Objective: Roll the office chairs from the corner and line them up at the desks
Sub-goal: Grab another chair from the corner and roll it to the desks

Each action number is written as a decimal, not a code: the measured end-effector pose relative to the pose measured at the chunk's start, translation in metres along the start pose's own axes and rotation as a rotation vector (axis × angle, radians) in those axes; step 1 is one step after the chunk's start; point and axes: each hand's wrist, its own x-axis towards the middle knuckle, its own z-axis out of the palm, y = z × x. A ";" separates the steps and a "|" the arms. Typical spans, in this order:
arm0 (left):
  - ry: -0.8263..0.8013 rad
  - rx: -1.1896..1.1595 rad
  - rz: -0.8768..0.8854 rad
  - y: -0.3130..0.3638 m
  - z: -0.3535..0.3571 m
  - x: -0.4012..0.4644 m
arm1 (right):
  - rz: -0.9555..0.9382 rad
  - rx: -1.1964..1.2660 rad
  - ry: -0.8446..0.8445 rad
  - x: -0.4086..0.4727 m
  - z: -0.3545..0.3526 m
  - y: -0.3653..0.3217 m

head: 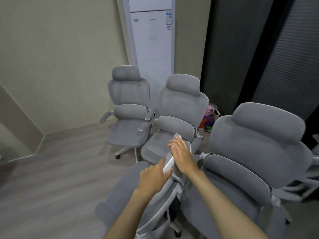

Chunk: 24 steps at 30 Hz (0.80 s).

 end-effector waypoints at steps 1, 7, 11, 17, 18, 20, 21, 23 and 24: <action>0.004 0.002 0.012 -0.003 -0.001 -0.004 | 0.008 -0.019 0.012 -0.005 0.001 -0.005; -0.023 0.062 0.120 -0.028 -0.015 -0.035 | 0.092 -0.105 0.120 -0.041 0.021 -0.042; -0.013 0.088 0.225 -0.062 -0.023 -0.060 | 0.120 -0.136 0.175 -0.071 0.042 -0.073; 0.008 0.123 0.315 -0.110 -0.038 -0.115 | 0.135 -0.309 0.162 -0.131 0.068 -0.124; 0.000 0.119 0.315 -0.119 -0.041 -0.122 | 0.116 -0.364 0.143 -0.141 0.072 -0.131; -0.027 0.109 0.319 -0.137 -0.048 -0.138 | 0.077 -0.484 0.103 -0.162 0.080 -0.145; -0.040 0.111 0.327 -0.145 -0.050 -0.147 | 0.074 -0.514 0.092 -0.173 0.083 -0.153; -0.059 0.142 0.340 -0.156 -0.056 -0.169 | 0.102 -0.505 0.099 -0.197 0.089 -0.173; -0.072 0.164 0.340 -0.160 -0.059 -0.180 | 0.120 -0.484 0.111 -0.211 0.090 -0.184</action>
